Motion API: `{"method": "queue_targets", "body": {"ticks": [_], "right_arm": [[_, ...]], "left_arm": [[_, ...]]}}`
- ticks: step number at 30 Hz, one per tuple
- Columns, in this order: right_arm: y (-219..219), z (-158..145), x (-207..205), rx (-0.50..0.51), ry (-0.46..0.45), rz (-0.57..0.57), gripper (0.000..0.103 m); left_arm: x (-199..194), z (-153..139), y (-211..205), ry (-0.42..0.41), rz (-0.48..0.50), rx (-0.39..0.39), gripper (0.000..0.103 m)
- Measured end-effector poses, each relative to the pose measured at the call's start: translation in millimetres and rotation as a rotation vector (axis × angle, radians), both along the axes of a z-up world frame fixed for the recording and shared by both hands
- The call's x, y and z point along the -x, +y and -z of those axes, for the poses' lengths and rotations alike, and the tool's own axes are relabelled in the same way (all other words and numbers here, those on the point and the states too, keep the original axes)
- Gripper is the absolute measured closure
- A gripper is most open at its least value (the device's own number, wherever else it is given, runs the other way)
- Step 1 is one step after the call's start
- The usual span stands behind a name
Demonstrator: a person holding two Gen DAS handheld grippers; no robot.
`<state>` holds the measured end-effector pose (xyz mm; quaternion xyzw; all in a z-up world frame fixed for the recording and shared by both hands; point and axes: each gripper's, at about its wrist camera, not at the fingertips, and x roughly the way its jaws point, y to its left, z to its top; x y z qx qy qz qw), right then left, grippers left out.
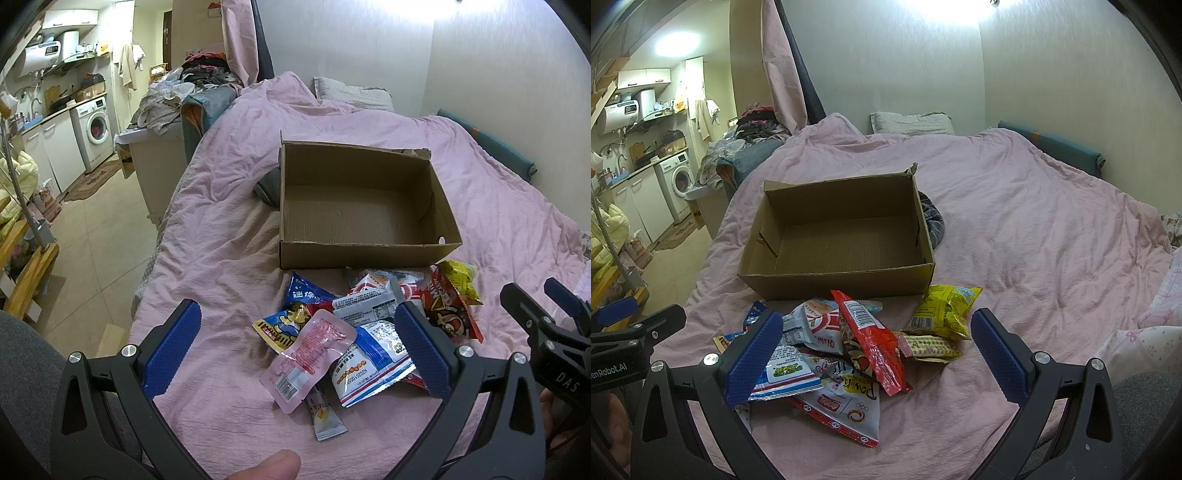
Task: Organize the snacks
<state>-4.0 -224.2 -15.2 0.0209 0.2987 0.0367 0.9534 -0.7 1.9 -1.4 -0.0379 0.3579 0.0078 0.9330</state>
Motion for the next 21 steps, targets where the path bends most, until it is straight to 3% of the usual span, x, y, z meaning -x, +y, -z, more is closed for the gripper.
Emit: {"method": "queue_targets", "body": {"ticks": [21], "right_arm": [[1.9,1.6,-0.4,0.001,0.003,-0.002,0.000]], "left_arm": [[1.0,2.1,-0.8,0.004,0.005,-0.004,0.000]]}}
